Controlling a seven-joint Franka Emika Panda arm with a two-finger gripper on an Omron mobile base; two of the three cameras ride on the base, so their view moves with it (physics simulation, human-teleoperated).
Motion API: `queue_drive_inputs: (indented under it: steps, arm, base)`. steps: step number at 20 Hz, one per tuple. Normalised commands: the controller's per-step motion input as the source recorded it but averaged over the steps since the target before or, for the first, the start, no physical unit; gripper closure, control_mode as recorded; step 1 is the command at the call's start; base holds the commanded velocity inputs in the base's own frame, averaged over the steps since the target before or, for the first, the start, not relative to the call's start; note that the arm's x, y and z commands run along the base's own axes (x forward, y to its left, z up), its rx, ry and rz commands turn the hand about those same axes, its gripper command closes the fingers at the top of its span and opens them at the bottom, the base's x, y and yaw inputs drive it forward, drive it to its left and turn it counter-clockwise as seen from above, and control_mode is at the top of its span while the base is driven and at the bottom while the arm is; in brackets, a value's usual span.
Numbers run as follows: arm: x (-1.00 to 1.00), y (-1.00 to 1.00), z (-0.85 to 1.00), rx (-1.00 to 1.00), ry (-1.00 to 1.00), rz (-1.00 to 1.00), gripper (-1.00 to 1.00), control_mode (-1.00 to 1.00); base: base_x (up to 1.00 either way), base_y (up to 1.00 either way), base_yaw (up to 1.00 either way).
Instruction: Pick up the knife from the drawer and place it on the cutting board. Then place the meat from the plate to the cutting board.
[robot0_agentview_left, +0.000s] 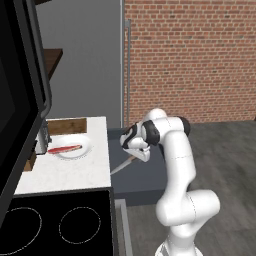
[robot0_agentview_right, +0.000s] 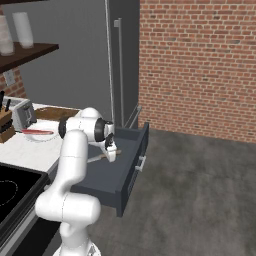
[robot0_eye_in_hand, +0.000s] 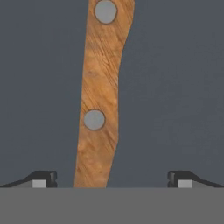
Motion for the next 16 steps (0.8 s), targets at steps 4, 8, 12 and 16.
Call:
queue_drive_inputs:
  steps: [4,8,12,16]
  arm:
    - [0.02,0.0,-0.07,0.0,0.0,0.0,-1.0,-1.0]
    - [0.0,-0.06,-0.01,0.01,-0.03,0.0,-1.0,-1.0]
    - [0.1,0.0,0.04,0.01,-0.02,-0.04,-1.0,-1.0]
    - [0.23,0.0,0.01,0.0,0.0,-0.03,-1.0,-1.0]
  base:
    - [0.0,0.0,0.0]
    - [0.0,0.0,0.0]
    - [0.0,0.0,0.0]
    - [0.0,0.0,0.0]
